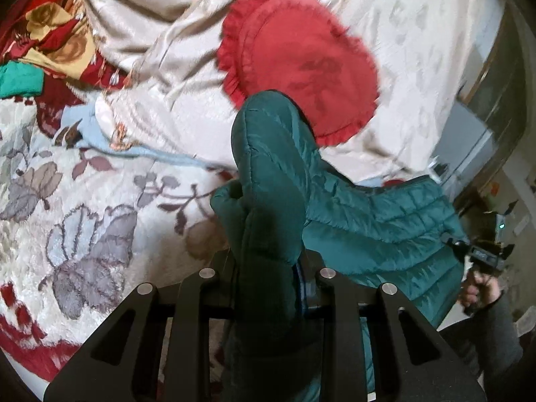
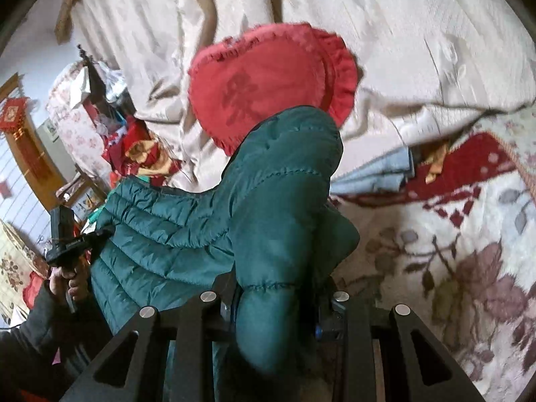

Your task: Fold large clothes

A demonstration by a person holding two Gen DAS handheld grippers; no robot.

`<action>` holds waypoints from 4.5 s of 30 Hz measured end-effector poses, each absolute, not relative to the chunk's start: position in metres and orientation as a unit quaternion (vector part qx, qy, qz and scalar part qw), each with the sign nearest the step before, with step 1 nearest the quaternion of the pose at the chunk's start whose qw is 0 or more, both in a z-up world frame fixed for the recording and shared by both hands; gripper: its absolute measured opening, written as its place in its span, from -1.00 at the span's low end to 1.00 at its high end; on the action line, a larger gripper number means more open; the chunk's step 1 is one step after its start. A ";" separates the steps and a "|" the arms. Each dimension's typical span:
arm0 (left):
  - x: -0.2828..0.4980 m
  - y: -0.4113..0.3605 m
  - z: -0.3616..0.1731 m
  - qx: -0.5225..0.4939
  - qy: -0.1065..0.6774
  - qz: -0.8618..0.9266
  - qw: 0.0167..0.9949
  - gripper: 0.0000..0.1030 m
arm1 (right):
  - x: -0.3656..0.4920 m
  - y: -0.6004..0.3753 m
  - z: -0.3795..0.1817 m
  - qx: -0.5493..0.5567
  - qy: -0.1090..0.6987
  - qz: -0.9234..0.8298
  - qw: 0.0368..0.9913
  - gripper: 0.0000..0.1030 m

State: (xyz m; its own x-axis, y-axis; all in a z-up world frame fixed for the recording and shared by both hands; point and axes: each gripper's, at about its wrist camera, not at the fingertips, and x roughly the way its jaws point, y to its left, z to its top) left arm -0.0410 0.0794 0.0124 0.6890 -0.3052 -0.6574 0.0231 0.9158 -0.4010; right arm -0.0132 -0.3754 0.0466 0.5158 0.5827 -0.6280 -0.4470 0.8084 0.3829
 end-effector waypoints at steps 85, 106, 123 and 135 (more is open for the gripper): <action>-0.205 -0.057 0.035 -0.095 0.470 -0.012 0.878 0.99 | -0.218 -0.274 0.109 -0.040 0.403 0.099 0.909 0.88; -0.217 -0.103 0.049 -0.030 0.454 0.002 0.890 0.99 | -0.254 -0.267 0.107 -0.033 0.421 0.096 0.901 0.88; -0.218 -0.100 0.046 -0.040 0.457 0.005 0.889 0.99 | -0.255 -0.261 0.106 -0.035 0.420 0.099 0.901 0.88; -0.218 -0.102 0.045 -0.035 0.457 0.003 0.889 0.99 | -0.255 -0.260 0.106 -0.035 0.421 0.097 0.901 0.88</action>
State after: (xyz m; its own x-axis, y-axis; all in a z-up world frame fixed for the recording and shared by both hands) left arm -0.2183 -0.1022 0.0453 0.5826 -0.0266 -0.8123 -0.0369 0.9976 -0.0592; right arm -0.2552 -0.2596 0.1063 0.6269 0.1461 -0.7653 -0.2044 0.9787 0.0194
